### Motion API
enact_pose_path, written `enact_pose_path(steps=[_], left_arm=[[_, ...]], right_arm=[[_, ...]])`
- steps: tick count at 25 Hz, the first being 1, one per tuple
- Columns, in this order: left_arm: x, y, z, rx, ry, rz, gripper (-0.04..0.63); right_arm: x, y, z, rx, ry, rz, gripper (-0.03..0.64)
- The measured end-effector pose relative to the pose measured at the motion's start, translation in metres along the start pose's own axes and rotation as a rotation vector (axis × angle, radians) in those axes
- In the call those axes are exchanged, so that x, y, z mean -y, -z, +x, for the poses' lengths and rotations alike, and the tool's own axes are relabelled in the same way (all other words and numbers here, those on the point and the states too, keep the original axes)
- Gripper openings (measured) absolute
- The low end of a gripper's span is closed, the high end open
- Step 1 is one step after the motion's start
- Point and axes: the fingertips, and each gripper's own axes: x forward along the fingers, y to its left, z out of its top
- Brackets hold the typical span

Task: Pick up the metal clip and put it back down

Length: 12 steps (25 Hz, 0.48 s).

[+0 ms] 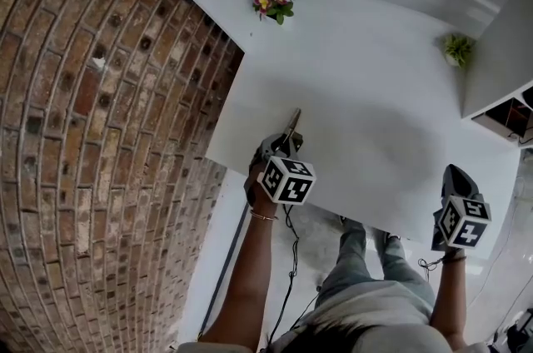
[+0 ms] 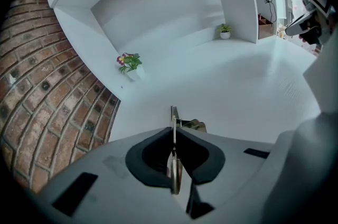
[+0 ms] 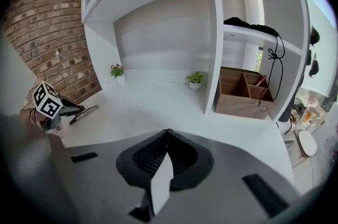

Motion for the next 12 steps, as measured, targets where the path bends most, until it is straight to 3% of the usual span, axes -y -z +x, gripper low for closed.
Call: enact_pose_path(steps=[6,12], left_arm=[[-0.003,-0.003,-0.001,0.013,0.010,-0.036,0.017],[-0.003,-0.017,-0.015,0.068,0.035,-0.181,0.017]], right_arm=[[0.005,-0.005,-0.005,0.012,-0.003,-0.014,0.002],[0.015,-0.012,-0.008,0.030,-0.008,-0.019,0.002]])
